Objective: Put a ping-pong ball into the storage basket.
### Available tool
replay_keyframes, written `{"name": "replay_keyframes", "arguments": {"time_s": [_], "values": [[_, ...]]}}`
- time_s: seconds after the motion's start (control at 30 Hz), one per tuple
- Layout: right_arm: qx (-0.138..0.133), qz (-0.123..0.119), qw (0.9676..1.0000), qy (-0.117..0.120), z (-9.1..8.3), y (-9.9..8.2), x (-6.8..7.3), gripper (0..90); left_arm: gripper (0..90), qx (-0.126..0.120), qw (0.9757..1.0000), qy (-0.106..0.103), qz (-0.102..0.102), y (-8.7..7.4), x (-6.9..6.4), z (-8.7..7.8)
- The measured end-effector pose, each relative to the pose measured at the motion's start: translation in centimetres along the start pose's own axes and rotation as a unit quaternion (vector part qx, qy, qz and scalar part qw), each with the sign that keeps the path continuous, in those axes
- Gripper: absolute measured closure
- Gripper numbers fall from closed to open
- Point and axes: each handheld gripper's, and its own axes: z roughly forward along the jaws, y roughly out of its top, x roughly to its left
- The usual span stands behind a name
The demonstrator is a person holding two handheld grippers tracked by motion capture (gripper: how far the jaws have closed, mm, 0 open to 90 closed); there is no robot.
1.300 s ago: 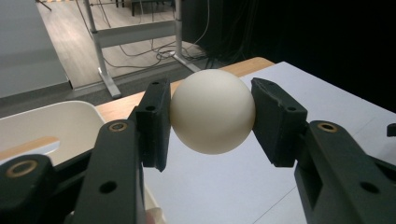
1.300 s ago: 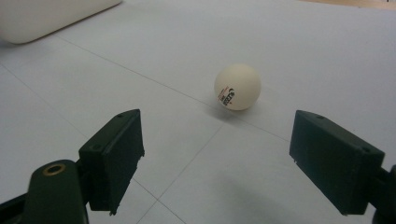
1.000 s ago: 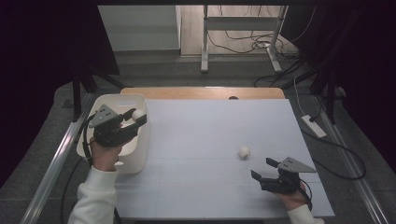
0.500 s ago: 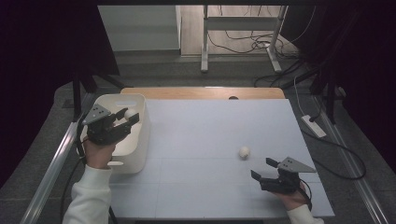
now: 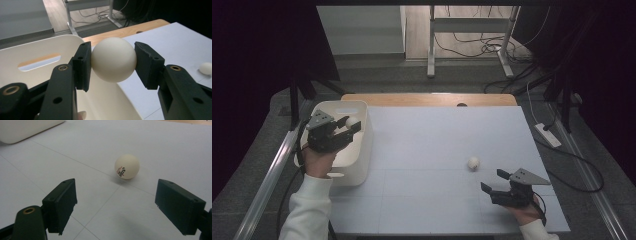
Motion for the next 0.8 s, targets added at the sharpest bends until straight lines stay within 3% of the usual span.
{"name": "replay_keyframes", "arguments": {"time_s": [0.23,0.4,0.53,0.67,0.8], "values": [[0.0,-0.001,1.0,0.001,0.03,0.0,0.02,17.7,50.4,0.031,0.9993,0.022,0.007,0.24,0.27,0.6],[0.0,0.0,1.0,0.001,-0.02,0.0,0.03,17.7,49.2,0.029,0.9992,0.027,0.007,0.26,0.26,0.6],[-0.001,-0.002,1.0,0.001,-0.01,0.0,0.04,17.7,29.3,0.027,0.9988,0.04,0.0,0.41,0.21,0.56],[0.0,0.0,1.0,0.001,-0.02,0.0,0.04,17.7,22.7,0.015,0.9993,0.033,-0.003,0.52,-0.1,0.14],[0.0,-0.002,1.0,0.001,-0.01,0.0,0.04,17.7,20.4,0.003,0.9999,0.012,0.0,0.63,-0.69,-0.35]]}}
